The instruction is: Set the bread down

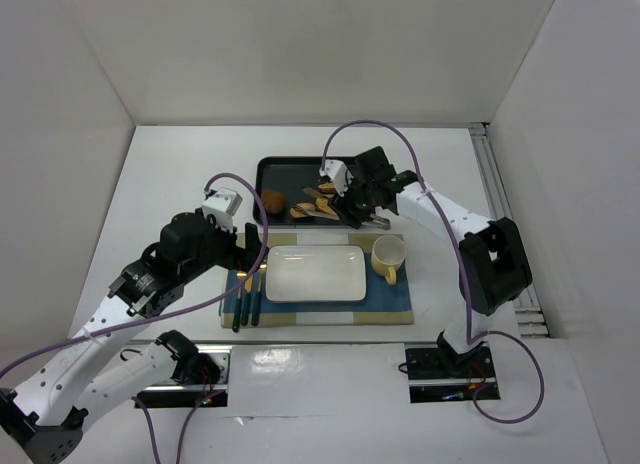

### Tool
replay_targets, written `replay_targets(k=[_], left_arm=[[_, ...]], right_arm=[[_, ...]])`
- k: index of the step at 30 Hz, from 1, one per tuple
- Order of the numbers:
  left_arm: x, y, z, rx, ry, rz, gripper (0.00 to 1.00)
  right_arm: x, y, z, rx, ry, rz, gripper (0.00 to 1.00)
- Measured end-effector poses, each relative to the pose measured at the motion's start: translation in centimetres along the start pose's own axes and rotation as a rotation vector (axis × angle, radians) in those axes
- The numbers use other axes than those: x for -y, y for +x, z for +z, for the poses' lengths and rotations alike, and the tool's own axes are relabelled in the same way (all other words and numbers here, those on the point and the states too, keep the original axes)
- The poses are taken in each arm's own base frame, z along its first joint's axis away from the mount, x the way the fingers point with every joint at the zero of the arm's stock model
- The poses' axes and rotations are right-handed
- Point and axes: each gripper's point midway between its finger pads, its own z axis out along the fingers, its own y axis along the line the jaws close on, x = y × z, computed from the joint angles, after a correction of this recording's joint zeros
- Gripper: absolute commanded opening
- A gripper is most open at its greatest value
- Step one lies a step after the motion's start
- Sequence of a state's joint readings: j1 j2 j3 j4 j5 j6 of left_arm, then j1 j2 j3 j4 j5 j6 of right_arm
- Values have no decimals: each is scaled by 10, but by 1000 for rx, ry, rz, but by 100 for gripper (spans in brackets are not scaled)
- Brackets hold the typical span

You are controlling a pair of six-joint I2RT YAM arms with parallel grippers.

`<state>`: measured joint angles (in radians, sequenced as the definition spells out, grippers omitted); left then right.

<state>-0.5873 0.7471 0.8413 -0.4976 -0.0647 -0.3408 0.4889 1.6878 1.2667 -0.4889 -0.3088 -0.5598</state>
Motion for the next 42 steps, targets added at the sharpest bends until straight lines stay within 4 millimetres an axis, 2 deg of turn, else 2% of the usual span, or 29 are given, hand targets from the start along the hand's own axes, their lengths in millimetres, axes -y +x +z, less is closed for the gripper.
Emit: replay_targets(k=[10, 18, 33, 38, 42], left_arm=[[0, 0, 0, 0, 0, 0, 100], [0, 0, 0, 1, 0, 0, 100], [0, 0, 0, 1, 0, 0, 100], [0, 0, 0, 0, 0, 0, 100], [0, 0, 0, 1, 0, 0, 100]], right_arm=[[-4, 2, 0, -13, -7, -13, 62], [-6, -2, -9, -5, -5, -26, 63], [-12, 6, -11, -42, -30, -47, 64], [-14, 8, -11, -54, -38, -53, 54], [-15, 8, -11, -53, -40, -54, 56]])
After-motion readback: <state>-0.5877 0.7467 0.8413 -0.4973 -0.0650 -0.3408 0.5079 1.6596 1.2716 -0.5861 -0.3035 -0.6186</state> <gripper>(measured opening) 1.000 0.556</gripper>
